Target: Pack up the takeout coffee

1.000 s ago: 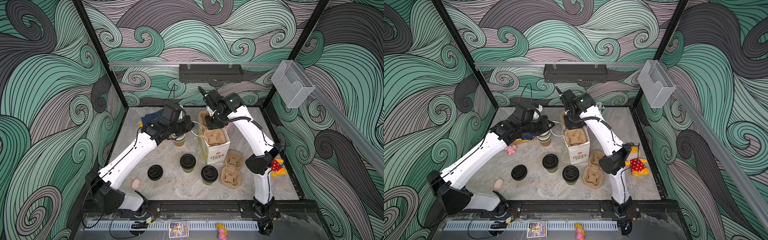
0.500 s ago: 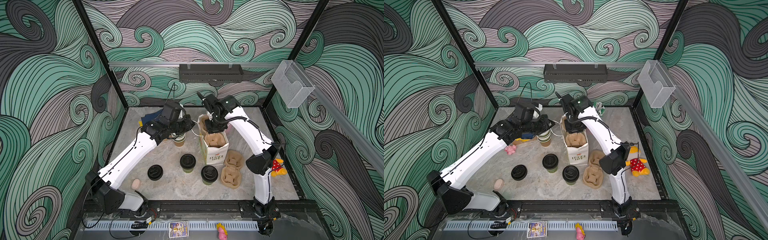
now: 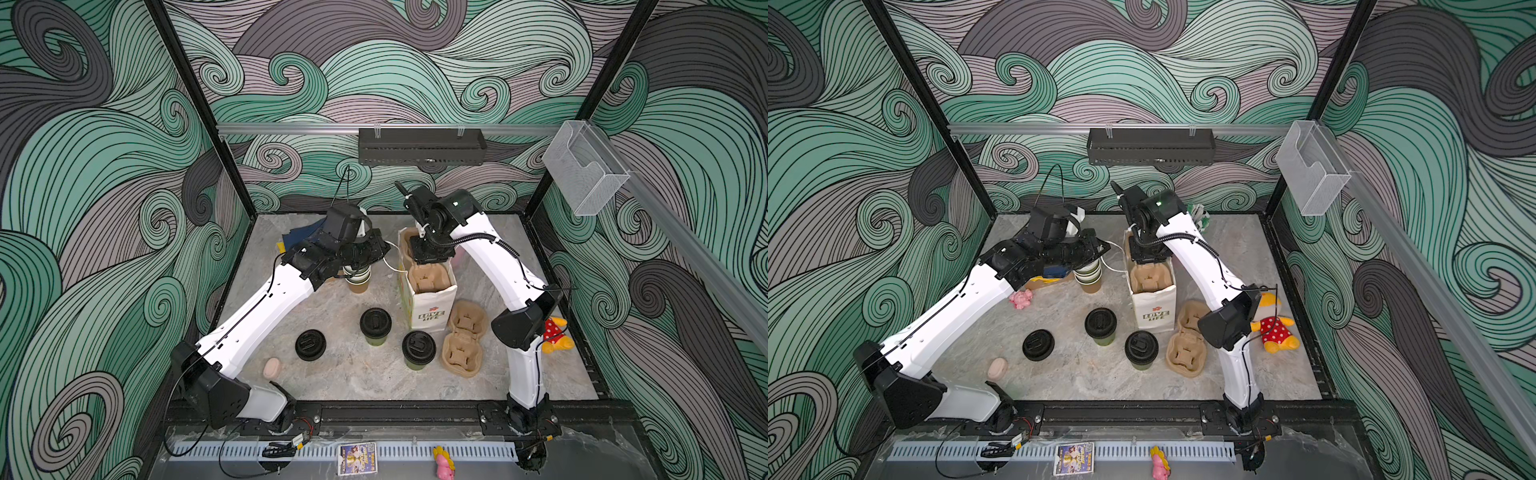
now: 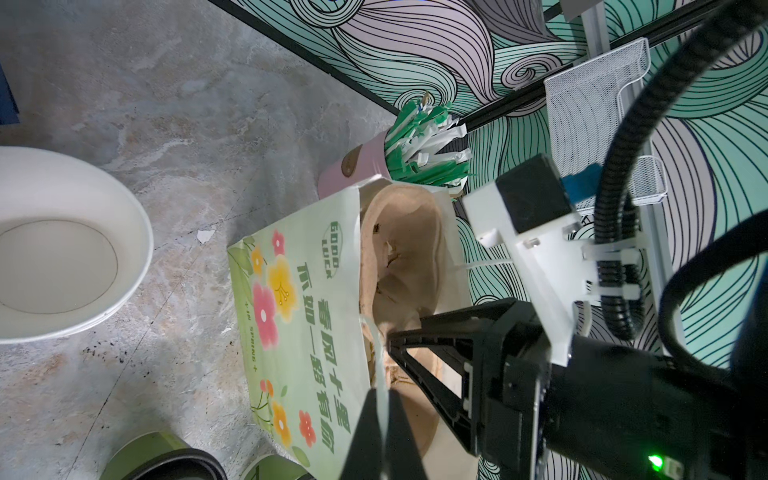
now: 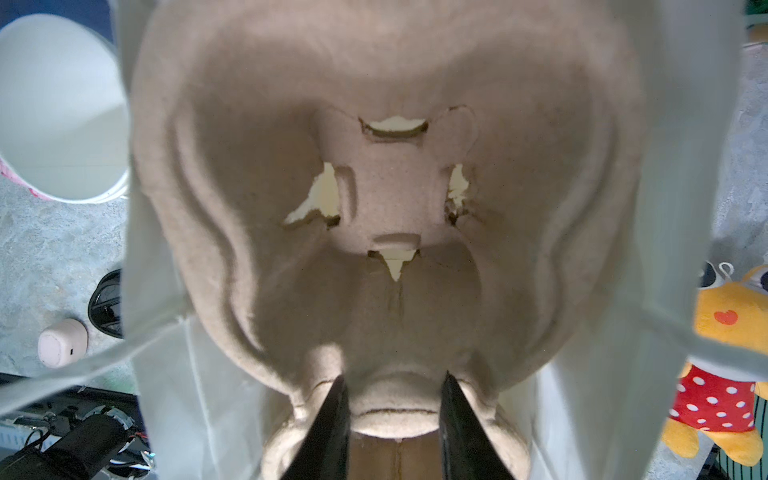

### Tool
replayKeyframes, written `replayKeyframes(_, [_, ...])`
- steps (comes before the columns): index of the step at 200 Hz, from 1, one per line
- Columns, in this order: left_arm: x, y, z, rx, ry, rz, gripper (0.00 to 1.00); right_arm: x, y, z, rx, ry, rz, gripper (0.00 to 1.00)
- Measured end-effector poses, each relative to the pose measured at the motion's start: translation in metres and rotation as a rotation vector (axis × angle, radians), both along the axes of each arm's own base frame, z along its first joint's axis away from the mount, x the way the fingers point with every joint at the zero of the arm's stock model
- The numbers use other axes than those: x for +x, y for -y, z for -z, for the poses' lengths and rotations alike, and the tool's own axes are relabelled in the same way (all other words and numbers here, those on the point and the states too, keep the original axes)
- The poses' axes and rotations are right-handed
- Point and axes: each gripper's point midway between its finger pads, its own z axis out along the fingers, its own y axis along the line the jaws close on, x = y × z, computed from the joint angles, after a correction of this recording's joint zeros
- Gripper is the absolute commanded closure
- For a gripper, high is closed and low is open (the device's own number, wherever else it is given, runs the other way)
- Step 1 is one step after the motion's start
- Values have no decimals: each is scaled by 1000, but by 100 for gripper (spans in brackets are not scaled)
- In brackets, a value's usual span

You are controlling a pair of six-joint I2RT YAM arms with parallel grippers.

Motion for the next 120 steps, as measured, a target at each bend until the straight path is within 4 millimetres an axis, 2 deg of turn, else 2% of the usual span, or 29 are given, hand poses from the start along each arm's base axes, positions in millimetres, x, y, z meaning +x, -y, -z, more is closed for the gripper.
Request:
replayKeyframes(85, [0, 0, 5, 0, -1, 0, 100, -8, 7, 21, -45, -67, 21, 71])
replayKeyframes(120, [1, 1, 3, -5, 6, 0, 100, -9, 8, 23, -49, -75, 21, 71])
